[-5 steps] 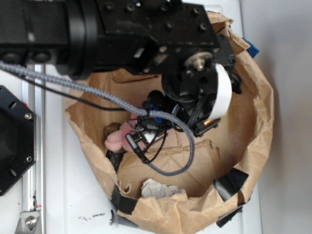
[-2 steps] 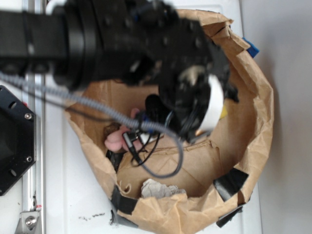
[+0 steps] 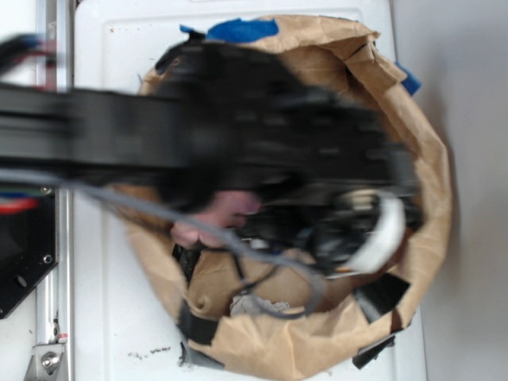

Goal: Grab the white paper.

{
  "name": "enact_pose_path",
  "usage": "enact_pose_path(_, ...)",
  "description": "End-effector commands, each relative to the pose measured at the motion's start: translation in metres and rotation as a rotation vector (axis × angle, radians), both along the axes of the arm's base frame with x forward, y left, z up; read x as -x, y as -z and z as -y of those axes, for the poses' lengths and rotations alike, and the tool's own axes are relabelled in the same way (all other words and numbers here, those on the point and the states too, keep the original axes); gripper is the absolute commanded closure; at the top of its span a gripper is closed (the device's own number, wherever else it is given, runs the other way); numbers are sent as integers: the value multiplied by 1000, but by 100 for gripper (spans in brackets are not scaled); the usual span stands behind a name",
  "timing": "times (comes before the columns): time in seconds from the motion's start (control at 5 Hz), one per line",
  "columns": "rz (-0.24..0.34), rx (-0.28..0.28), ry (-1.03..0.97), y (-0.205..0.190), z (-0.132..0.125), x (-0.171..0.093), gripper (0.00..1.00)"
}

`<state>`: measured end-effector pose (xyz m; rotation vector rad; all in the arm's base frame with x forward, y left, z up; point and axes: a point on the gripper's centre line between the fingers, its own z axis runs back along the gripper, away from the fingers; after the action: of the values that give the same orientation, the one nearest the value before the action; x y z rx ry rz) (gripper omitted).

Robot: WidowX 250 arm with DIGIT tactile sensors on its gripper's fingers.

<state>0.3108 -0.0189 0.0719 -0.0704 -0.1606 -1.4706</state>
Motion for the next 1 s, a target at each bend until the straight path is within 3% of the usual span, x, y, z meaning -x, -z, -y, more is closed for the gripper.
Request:
enact_pose_path(0.0,10,65,125,0,7,3,0)
enact_pose_path(0.4,1,52,219,-15,15,36,0)
enact_pose_path(0.8,13,84,298,-19,34,50,0)
